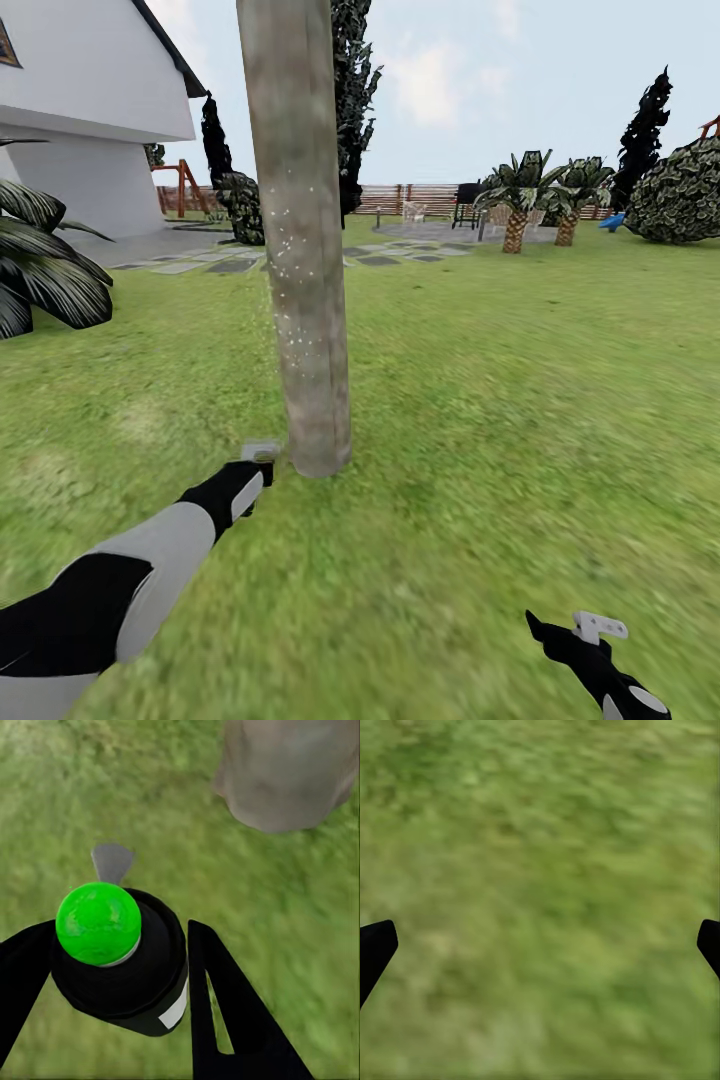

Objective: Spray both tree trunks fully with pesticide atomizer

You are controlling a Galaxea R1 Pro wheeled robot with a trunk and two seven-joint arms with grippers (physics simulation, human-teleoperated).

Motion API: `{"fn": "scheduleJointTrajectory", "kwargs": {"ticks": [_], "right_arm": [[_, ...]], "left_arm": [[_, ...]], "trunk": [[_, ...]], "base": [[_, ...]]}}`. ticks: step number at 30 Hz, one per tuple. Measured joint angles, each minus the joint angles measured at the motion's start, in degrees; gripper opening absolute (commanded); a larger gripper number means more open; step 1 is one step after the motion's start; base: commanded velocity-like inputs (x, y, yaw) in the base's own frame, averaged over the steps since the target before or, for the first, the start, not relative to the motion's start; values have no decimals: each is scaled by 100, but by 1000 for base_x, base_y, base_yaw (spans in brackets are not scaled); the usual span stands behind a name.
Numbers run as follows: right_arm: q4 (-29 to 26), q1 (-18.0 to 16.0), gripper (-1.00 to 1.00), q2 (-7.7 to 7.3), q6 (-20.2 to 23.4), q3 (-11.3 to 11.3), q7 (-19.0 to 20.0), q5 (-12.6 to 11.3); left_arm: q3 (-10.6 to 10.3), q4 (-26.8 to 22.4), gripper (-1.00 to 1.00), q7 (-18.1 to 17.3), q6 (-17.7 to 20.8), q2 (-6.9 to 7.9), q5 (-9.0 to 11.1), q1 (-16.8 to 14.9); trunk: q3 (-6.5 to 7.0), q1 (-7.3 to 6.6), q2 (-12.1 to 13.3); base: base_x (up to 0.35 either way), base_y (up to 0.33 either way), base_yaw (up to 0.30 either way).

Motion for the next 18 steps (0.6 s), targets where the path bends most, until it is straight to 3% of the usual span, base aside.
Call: {"fn": "scheduleJointTrajectory", "kwargs": {"ticks": [5,12,18], "right_arm": [[-1,0,100,7,0,0,0,1],[-8,0,100,8,0,0,-6,1],[-10,0,100,9,0,-12,3,-8]], "left_arm": [[6,-1,-100,-1,-536,43,19,332],[-13,-7,-100,6,-570,-7,23,442],[-14,-4,-100,32,-553,-44,25,445]], "trunk": [[0,0,0],[1,0,0],[1,0,0]], "base": [[0,0,46],[0,0,224],[141,-69,60]]}}
